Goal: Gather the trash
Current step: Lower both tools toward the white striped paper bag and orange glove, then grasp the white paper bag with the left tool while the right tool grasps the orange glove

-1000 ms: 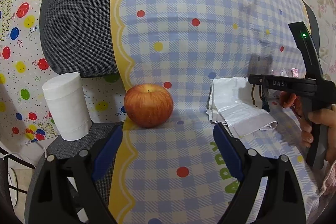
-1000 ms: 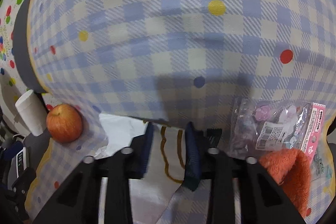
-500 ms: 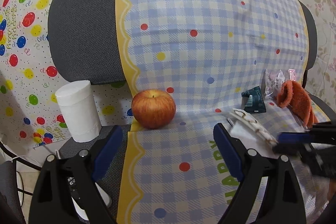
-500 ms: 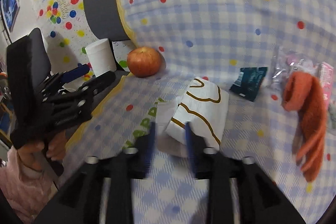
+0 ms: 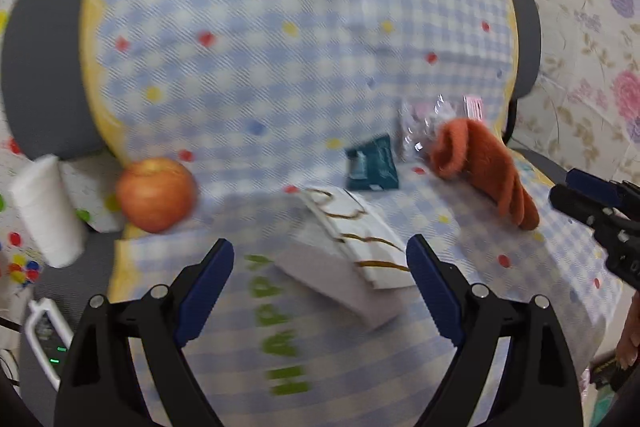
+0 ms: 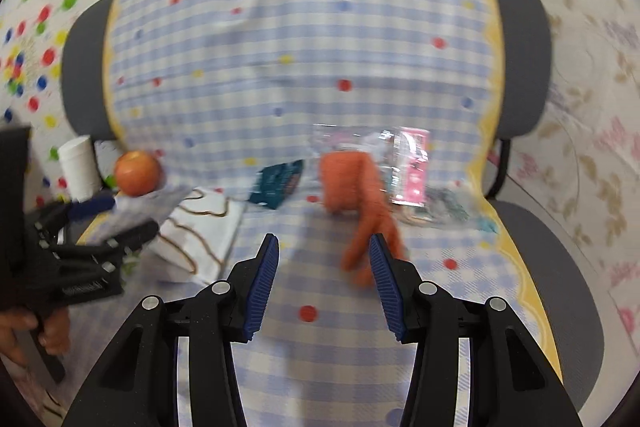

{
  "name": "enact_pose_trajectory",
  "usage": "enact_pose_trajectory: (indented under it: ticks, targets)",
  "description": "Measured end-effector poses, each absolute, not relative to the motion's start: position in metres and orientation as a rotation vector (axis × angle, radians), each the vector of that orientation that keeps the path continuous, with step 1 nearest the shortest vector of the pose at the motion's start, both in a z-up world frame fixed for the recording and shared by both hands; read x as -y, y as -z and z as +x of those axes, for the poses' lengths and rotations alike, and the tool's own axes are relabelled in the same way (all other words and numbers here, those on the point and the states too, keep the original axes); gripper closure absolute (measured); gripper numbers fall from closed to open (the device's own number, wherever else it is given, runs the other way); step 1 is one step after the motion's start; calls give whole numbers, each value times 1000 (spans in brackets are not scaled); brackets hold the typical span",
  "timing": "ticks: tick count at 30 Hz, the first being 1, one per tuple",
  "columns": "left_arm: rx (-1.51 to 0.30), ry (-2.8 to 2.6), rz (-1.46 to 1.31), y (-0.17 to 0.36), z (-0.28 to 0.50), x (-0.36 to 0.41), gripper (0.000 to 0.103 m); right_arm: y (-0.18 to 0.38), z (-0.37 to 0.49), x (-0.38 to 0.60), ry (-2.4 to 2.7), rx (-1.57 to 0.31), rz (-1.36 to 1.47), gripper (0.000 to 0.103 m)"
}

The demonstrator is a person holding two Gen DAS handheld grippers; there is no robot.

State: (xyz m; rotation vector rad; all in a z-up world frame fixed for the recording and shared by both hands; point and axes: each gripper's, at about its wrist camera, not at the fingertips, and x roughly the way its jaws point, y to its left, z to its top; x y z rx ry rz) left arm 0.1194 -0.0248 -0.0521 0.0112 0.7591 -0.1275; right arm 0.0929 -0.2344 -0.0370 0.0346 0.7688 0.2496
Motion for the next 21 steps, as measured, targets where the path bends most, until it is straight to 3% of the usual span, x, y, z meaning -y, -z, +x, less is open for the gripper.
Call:
enact_pose_trajectory:
  ticks: [3, 7, 10, 13, 17, 21]
  targets:
    - [-844, 132, -17, 69, 136, 34, 18, 40, 95, 246, -220, -765, 56, 54]
    - [-956, 122, -93, 91, 154, 33, 32, 43, 93, 255, -207, -767, 74, 54]
    - [-926, 150, -86, 86, 148, 38, 60, 44, 88, 253, -211, -775, 76, 54]
    - [-889, 200, -68, 80, 137, 45, 97, 47, 86, 253, -215, -786, 82, 54]
    - [-773, 167, -52, 61, 112, 36, 101, 48, 90, 254, -218, -793, 97, 54]
    - [-702, 122, -6, 40, 96, 17, 101, 52, 112, 256, -207, -805, 100, 40]
